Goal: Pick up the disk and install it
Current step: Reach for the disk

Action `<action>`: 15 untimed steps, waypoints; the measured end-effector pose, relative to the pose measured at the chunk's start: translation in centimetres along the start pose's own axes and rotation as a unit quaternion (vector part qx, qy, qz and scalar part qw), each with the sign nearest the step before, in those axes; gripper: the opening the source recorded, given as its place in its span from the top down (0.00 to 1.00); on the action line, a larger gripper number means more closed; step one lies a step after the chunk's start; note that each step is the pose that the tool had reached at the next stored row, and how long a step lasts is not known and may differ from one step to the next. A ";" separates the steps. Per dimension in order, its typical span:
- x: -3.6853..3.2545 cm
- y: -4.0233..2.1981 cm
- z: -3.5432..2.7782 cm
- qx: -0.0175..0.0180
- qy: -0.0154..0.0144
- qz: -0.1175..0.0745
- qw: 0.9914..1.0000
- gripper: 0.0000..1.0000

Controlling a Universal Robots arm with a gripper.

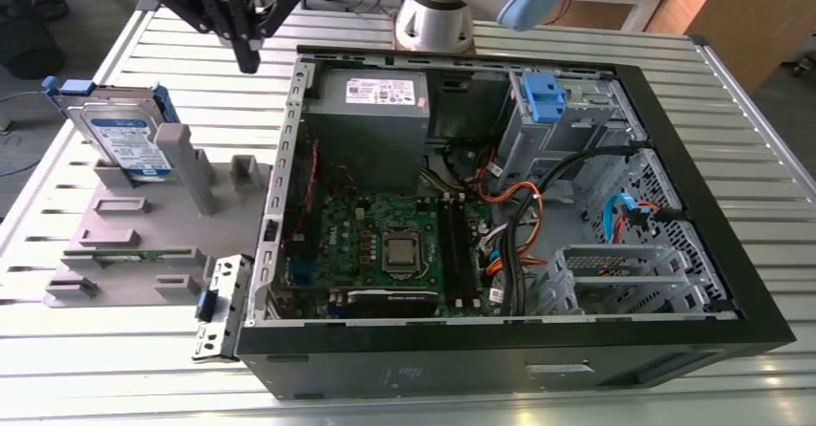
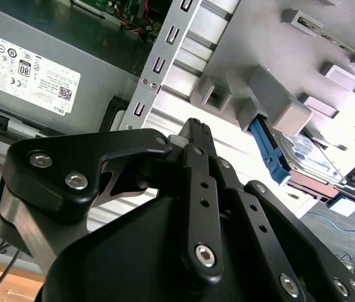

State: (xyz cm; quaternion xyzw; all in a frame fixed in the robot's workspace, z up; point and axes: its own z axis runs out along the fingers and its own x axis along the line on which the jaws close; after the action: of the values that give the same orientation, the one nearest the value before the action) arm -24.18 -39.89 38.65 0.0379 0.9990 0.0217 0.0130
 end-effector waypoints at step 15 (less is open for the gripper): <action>1.42 -0.11 0.10 0.000 0.000 0.000 1.000 0.89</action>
State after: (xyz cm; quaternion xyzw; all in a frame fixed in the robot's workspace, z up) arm -25.60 -39.89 38.51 0.0379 0.9990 0.0217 0.0131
